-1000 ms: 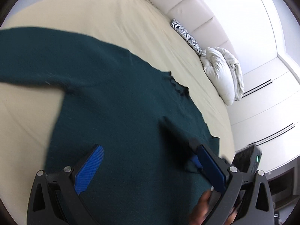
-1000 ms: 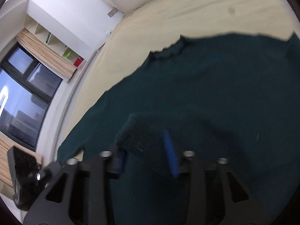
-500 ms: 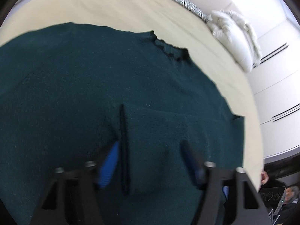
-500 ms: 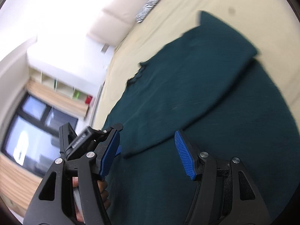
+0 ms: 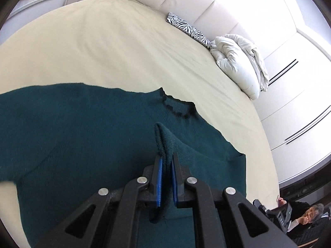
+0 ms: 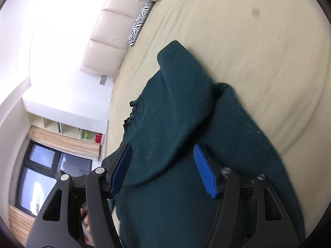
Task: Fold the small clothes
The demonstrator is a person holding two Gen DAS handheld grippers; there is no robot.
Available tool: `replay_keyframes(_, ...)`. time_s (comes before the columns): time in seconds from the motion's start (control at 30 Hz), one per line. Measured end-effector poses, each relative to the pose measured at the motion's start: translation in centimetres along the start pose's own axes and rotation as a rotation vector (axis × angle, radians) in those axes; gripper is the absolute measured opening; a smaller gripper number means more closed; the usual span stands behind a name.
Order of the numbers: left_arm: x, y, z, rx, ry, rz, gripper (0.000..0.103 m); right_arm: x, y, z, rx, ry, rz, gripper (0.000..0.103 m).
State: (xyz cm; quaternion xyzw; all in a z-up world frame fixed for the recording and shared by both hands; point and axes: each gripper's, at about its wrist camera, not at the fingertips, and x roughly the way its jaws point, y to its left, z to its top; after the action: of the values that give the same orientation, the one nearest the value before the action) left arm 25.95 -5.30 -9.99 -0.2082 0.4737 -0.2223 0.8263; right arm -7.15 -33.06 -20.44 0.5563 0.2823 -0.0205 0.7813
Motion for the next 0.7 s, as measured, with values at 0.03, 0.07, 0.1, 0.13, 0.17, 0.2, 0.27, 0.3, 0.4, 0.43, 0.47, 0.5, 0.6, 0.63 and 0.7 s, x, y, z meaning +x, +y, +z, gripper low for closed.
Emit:
replay_keyframes(0.03, -0.4, 0.6, -0.2, -0.004, -0.001, 0.007, 0.009, 0.4, 0.1, 0.4, 0.008, 0.012, -0.009, 0.062)
replay_keyframes(0.07, -0.2, 1.3, -0.1, -0.018, -0.006, 0.008, 0.009, 0.3, -0.3, 0.8, 0.018, 0.022, -0.023, 0.062)
replay_keyframes(0.1, -0.3, 1.7, 0.0, -0.026, -0.012, 0.012, 0.009, 0.7, -0.4, 1.5, 0.034, 0.028, -0.043, 0.062)
replay_keyframes(0.13, -0.3, 2.0, 0.1, -0.034, -0.024, 0.019, 0.009, 0.7, -0.4, 2.2, 0.052, 0.02, -0.057, 0.062)
replay_keyframes(0.17, -0.5, 2.6, 0.3, -0.045, -0.04, 0.027, 0.009, 0.2, -0.7, 2.9, 0.07, 0.002, -0.065, 0.061)
replay_keyframes(0.2, -0.7, 3.1, 0.5, -0.055, -0.054, 0.03, 0.009, -0.6, -1.2, 3.8, 0.09, -0.034, -0.063, 0.061)
replay_keyframes(0.27, -0.6, 4.4, 1.0, -0.077, -0.072, 0.029, 0.009, -0.9, -0.9, 4.8, 0.102, -0.083, -0.056, 0.06)
replay_keyframes(0.3, -0.4, 4.6, 1.0, -0.079, -0.07, 0.032, 0.009, -1.5, -1.3, 5.5, 0.107, -0.105, -0.06, 0.06)
replay_keyframes(0.4, 1.5, 4.8, 0.6, -0.071, -0.037, 0.043, 0.009, -2.6, -2.9, 6.7, 0.151, -0.118, -0.054, 0.059)
replay_keyframes(0.43, 1.9, 4.8, 0.3, -0.066, -0.034, 0.051, 0.009, -2.4, -2.9, 6.8, 0.154, -0.119, -0.05, 0.058)
replay_keyframes(0.47, 2.1, 4.7, 0.0, -0.063, -0.035, 0.058, 0.009, -2.8, -3.1, 6.8, 0.155, -0.124, -0.048, 0.058)
replay_keyframes(0.5, 2.3, 4.9, -0.2, -0.067, -0.034, 0.058, 0.009, -2.7, -3.1, 6.6, 0.155, -0.128, -0.05, 0.059)
replay_keyframes(0.6, 2.7, 5.5, -0.6, -0.081, -0.031, 0.056, 0.009, -1.8, -2.2, 5.7, 0.153, -0.09, -0.026, 0.062)
replay_keyframes(0.63, 2.7, 5.4, -0.7, -0.079, -0.032, 0.056, 0.009, -0.2, -1.3, 5.6, 0.127, -0.054, -0.037, 0.062)
replay_keyframes(0.7, 2.7, 5.2, -0.8, -0.067, -0.035, 0.06, 0.009, 2.1, 0.1, 5.7, 0.077, -0.042, -0.066, 0.062)
